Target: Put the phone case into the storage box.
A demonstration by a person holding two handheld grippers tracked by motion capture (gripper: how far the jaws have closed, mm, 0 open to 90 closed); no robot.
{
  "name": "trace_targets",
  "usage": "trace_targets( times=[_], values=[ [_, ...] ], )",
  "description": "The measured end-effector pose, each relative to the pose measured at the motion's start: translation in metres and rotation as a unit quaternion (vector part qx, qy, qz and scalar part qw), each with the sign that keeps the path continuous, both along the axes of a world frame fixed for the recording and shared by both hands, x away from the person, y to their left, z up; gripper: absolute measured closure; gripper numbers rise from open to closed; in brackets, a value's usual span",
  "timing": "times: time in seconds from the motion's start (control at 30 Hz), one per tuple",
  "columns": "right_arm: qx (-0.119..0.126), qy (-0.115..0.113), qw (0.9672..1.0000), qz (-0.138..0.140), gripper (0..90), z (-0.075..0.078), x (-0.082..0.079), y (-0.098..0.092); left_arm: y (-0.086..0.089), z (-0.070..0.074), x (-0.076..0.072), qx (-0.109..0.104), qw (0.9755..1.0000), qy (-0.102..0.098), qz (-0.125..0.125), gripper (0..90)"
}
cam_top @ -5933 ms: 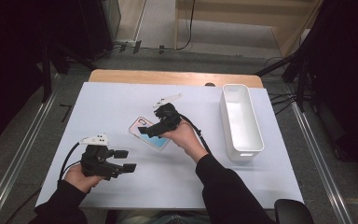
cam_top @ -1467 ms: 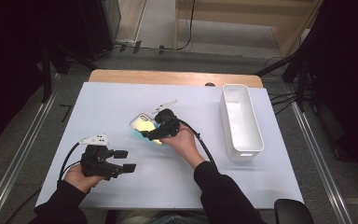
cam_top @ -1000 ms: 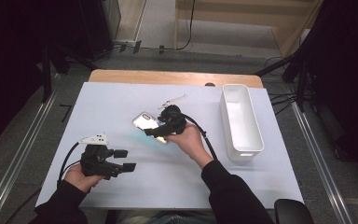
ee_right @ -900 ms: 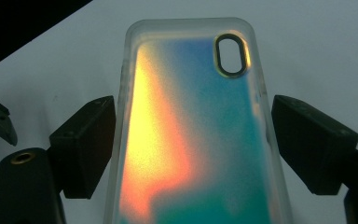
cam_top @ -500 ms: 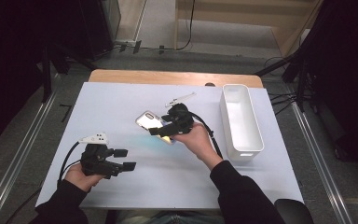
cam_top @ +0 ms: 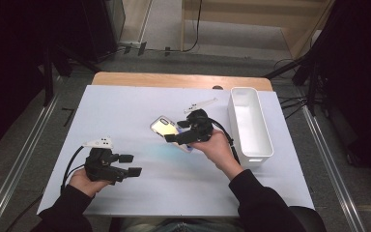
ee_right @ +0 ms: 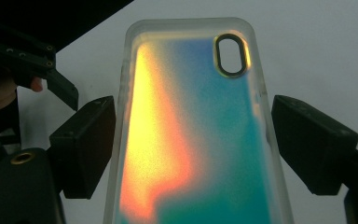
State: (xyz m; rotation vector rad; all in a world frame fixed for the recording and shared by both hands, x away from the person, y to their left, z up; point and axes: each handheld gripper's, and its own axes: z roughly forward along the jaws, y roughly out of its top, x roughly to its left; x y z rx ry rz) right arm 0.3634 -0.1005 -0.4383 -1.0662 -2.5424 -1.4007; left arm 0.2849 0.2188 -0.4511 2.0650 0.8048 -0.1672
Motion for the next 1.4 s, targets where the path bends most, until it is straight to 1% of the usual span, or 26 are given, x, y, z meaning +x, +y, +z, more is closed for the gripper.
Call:
trace_targets(
  times=[0.07,0.1,0.17,0.2,0.27,0.43,0.57,0.6,0.67,0.73,0.77,0.83,0.87,0.9,0.93,0.97,1.07,1.17,1.23,1.37,1.4],
  values=[
    [0.001,0.0,1.0,0.0,15.4,0.001,-0.001,-0.002,-0.001,0.0,0.0,-0.002,1.0,-0.001,0.001,26.6],
    [0.006,0.0,1.0,-0.003,15.4,0.002,-0.004,-0.007,-0.002,0.001,0.0,-0.003,1.0,-0.001,0.002,26.6],
    [0.007,0.0,1.0,-0.004,15.4,0.003,-0.005,-0.008,-0.002,0.002,0.0,-0.004,1.0,-0.001,0.001,26.6],
    [0.012,0.001,0.9999,-0.005,15.4,0.004,-0.009,-0.011,-0.003,0.002,0.0,-0.004,1.0,0.001,0.0,26.7],
    [0.011,-0.001,0.9999,-0.005,15.4,0.005,-0.011,-0.012,-0.004,0.003,0.001,-0.001,1.0,0.002,0.0,26.7],
    [0.01,-0.007,0.9999,-0.007,15.4,0.005,-0.02,-0.016,-0.005,0.007,0.003,-0.007,0.9999,0.01,0.008,26.6],
    [0.006,-0.009,0.9999,-0.007,15.4,0.006,-0.023,-0.018,-0.006,0.009,0.004,-0.006,0.9999,0.011,0.009,26.5],
    [0.002,-0.01,0.9999,-0.007,15.4,0.006,-0.024,-0.019,-0.007,0.009,0.005,-0.006,0.9999,0.013,0.009,26.6],
    [0.002,-0.01,0.9999,-0.005,15.4,0.006,-0.026,-0.021,-0.008,0.009,0.006,-0.006,0.9998,0.016,0.009,26.6],
    [0.001,-0.01,0.9999,-0.005,15.4,0.006,-0.027,-0.023,-0.009,0.009,0.008,-0.011,0.9994,0.029,0.014,26.6],
    [0.005,-0.009,0.9999,-0.005,15.4,0.006,-0.028,-0.024,-0.009,0.01,0.009,-0.013,0.9992,0.033,0.018,26.6],
    [0.006,-0.009,0.9999,-0.006,15.4,0.005,-0.029,-0.026,-0.009,0.011,0.01,-0.019,0.9989,0.034,0.027,26.6],
    [0.008,-0.006,0.9999,-0.006,15.4,0.004,-0.03,-0.026,-0.009,0.012,0.011,-0.017,0.999,0.031,0.026,26.6],
    [0.009,-0.007,0.9999,-0.009,15.4,0.003,-0.03,-0.026,-0.01,0.013,0.011,-0.02,0.999,0.03,0.027,26.7],
    [0.007,-0.005,0.9999,-0.012,15.4,0.0,-0.032,-0.026,-0.01,0.014,0.012,-0.016,0.9991,0.027,0.028,26.7],
    [0.007,-0.005,0.9999,-0.012,15.4,0.0,-0.032,-0.026,-0.011,0.014,0.012,-0.017,0.9991,0.026,0.028,26.7],
    [0.004,-0.006,0.9998,-0.017,15.4,-0.002,-0.034,-0.026,-0.014,0.015,0.014,-0.012,0.9992,0.025,0.028,26.7],
    [0.008,-0.007,0.9995,-0.031,15.4,-0.004,-0.037,-0.027,-0.015,0.016,0.015,-0.008,0.9991,0.026,0.033,26.7],
    [0.009,-0.006,0.9993,-0.036,15.4,-0.005,-0.038,-0.028,-0.016,0.018,0.017,-0.012,0.9989,0.026,0.036,26.7],
    [0.002,-0.01,0.9986,-0.051,15.4,-0.009,-0.043,-0.029,-0.019,0.02,0.021,-0.017,0.9986,0.027,0.043,26.6],
    [0.002,-0.012,0.9985,-0.053,15.4,-0.01,-0.044,-0.029,-0.021,0.022,0.021,-0.012,0.9988,0.025,0.04,26.6]
  ],
)
